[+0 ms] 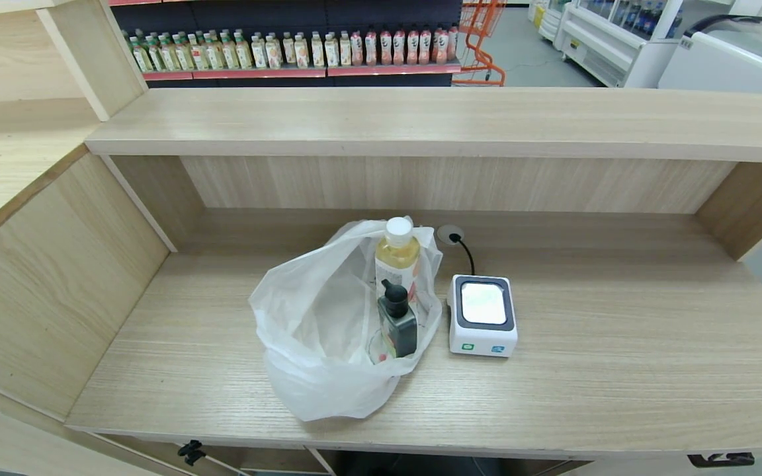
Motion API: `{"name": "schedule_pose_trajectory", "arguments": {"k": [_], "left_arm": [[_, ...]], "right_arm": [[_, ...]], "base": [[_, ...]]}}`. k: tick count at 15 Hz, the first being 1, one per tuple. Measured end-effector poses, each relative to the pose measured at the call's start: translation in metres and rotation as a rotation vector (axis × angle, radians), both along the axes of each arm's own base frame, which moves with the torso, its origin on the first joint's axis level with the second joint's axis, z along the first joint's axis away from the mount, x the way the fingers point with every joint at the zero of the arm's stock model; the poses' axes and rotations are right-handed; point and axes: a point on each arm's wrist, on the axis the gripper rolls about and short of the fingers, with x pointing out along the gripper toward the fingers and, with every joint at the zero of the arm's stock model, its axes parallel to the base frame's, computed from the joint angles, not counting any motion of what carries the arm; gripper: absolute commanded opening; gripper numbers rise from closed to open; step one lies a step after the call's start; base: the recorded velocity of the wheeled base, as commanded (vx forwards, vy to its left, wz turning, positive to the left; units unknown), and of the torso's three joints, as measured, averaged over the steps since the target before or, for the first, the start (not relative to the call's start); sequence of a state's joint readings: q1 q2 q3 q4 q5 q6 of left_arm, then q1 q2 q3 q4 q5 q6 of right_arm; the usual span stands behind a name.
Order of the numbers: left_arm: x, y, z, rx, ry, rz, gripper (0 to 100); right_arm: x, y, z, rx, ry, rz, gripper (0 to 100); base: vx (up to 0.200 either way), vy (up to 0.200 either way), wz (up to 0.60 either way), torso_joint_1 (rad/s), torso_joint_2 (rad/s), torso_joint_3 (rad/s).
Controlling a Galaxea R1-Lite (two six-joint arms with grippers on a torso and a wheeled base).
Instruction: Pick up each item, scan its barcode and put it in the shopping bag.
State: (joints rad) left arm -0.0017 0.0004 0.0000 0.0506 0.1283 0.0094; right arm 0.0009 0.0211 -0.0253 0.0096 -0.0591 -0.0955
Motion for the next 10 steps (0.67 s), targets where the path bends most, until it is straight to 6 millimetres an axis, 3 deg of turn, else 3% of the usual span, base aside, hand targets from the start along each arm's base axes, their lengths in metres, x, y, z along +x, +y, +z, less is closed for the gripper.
{"name": "schedule_pose_trajectory", "arguments": {"k": [7, 8, 10], "left_arm": [[0.0, 0.0, 0.0, 0.0, 0.0, 0.001, 100], [0.0, 0.0, 0.0, 0.0, 0.0, 0.0, 100], [0.0, 0.0, 0.0, 0.0, 0.0, 0.0, 100]], "right_arm": [[-0.0018, 0.0, -0.0015, 0.009, -0.024, -0.001, 100], [-0.0018, 0.0, -0.0015, 0.018, -0.025, -0.001, 0], [-0.0018, 0.0, -0.0015, 0.031, -0.026, 0.0, 0]], "base": [[0.0, 0.0, 0.0, 0.0, 0.0, 0.0], [0.0, 0.0, 0.0, 0.0, 0.0, 0.0], [0.0, 0.0, 0.0, 0.0, 0.0, 0.0]]}}
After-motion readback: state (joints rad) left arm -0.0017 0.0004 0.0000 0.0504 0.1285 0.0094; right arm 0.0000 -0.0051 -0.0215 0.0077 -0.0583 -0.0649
